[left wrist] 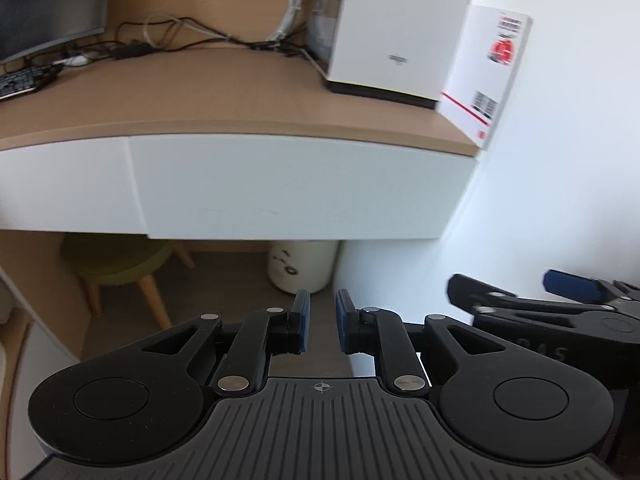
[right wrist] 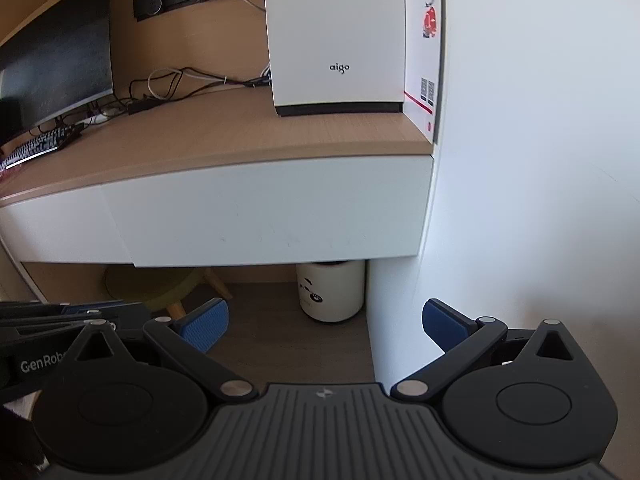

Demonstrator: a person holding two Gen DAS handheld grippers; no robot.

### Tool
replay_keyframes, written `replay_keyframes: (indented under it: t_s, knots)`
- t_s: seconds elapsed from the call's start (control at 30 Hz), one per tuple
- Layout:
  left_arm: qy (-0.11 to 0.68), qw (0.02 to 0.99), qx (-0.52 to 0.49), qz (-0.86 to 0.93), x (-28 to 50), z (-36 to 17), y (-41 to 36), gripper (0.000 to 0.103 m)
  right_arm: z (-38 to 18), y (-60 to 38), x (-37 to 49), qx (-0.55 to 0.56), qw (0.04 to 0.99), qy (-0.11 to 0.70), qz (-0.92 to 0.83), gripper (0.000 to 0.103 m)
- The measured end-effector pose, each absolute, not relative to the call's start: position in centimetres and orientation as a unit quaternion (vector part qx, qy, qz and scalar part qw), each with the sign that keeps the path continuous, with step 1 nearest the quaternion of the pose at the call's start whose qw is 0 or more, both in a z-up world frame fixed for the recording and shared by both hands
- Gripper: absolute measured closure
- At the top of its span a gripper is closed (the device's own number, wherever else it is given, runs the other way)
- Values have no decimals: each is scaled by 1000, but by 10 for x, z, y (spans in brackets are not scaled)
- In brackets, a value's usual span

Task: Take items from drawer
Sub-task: 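Move both grippers toward the white desk drawer front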

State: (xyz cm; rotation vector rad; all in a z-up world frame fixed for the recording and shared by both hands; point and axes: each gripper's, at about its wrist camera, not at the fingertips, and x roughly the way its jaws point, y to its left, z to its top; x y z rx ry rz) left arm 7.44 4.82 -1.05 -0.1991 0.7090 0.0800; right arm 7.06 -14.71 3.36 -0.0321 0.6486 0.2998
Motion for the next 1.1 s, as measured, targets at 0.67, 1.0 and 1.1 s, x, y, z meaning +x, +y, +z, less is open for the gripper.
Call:
replay_keyframes:
  t_s: [0.67, 1.0, 1.1]
  knots:
    - [345, 913, -186, 112, 162, -1, 278, 87, 47, -16, 127, -27, 924, 364, 112, 0]
    - [367, 900, -224, 71, 190, -7, 317, 87, 61, 52, 143, -95, 915, 376, 111, 0]
    - [365, 898, -228, 87, 195, -9, 315, 87, 49, 58, 151, -124, 904, 386, 138, 0]
